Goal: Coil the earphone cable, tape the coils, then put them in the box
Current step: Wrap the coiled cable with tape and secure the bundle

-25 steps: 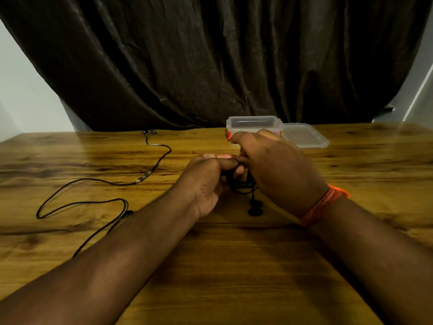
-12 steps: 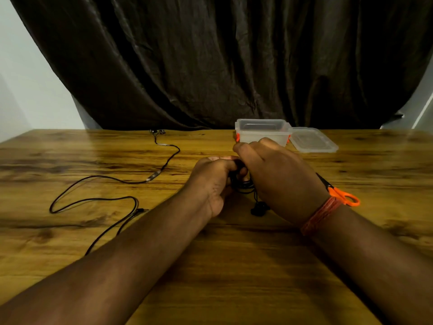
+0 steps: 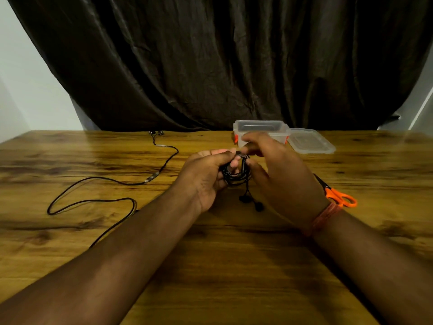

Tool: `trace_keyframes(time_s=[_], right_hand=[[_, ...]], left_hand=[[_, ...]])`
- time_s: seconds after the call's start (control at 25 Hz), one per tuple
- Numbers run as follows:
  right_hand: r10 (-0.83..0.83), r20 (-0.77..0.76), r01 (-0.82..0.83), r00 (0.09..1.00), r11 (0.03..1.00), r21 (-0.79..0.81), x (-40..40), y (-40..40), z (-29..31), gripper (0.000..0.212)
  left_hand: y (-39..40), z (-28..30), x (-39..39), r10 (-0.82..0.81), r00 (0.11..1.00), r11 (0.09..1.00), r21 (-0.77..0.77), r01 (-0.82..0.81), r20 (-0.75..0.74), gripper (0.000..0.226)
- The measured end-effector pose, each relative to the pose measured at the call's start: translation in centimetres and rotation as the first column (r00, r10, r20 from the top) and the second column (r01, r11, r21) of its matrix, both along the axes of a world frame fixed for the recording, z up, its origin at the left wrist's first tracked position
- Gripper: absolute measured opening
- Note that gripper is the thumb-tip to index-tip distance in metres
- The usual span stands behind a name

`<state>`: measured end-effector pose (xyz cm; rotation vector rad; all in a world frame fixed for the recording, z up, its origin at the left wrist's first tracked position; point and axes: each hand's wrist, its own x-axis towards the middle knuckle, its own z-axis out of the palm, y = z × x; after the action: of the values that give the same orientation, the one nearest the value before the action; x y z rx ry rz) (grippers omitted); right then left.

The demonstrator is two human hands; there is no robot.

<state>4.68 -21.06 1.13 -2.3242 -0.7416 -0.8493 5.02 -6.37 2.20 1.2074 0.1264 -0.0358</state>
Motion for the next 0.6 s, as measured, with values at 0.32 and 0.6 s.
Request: trace_keyframes(time_s=[0.32, 0.6], right_hand=[[0.402, -0.419, -0.136, 0.814, 0.834, 0.535, 0.7, -1.3, 0.5, 0.016], [0.329, -0.440, -0.035, 0.835, 0.832, 0.554, 0.2, -1.6, 1.4, 0.008]], left_hand=[[-0.3, -0.7, 0.0, -0.014, 0.971, 0.988, 0.150, -0.023, 0.238, 0.006], [0.1, -0.6, -0.5, -0.183, 0.862, 0.839, 0.532, -0.114, 0.473, 0.004]])
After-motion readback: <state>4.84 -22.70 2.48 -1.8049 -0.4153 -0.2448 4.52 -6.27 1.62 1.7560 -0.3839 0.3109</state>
